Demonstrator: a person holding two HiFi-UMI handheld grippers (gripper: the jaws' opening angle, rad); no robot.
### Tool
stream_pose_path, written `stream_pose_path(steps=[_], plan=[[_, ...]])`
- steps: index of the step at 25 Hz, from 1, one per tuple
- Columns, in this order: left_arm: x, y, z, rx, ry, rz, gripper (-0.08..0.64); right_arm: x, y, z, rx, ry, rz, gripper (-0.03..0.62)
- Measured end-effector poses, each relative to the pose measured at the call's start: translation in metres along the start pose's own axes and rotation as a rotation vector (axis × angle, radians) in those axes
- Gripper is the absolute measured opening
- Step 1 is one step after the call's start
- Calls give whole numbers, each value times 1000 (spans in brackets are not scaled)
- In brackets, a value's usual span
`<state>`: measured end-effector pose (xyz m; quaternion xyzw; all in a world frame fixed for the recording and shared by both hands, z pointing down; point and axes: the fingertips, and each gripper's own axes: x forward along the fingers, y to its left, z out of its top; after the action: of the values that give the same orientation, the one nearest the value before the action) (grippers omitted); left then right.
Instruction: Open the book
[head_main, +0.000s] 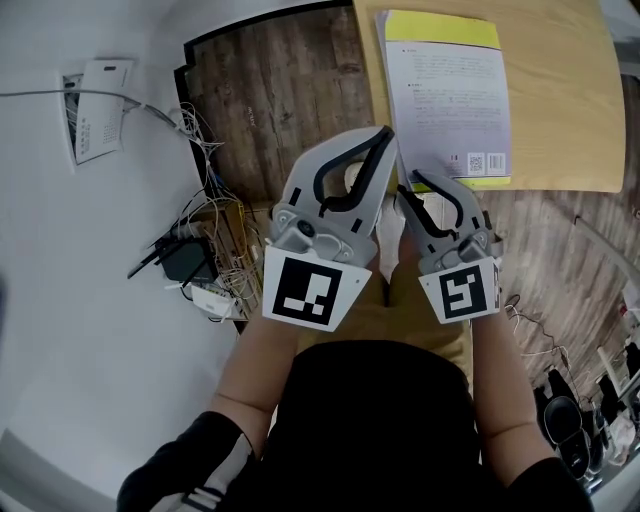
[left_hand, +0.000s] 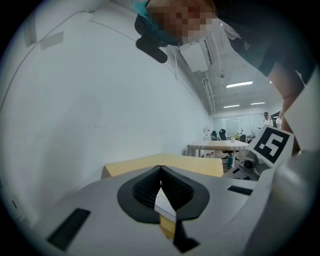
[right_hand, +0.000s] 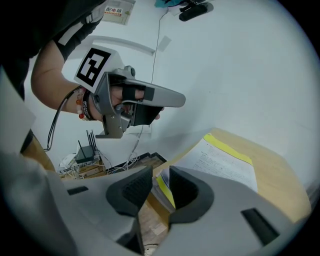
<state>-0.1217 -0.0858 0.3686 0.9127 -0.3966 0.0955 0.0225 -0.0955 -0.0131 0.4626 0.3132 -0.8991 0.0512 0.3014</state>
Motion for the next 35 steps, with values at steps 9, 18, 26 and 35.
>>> stream_pose_path(steps=[9, 18, 26, 35], plan=[[-1, -5, -5, -17, -1, 3, 11, -5, -2, 2, 8, -11, -34, 74], [-2, -9, -6, -16, 2, 8, 11, -11, -6, -6, -48, 23, -128, 74], [0, -13, -5, -16, 4, 2, 11, -1, -4, 2, -38, 9, -117, 74], [2, -16, -7, -9, 10, -2, 11, -21, -8, -15, -1, 28, -144, 74]])
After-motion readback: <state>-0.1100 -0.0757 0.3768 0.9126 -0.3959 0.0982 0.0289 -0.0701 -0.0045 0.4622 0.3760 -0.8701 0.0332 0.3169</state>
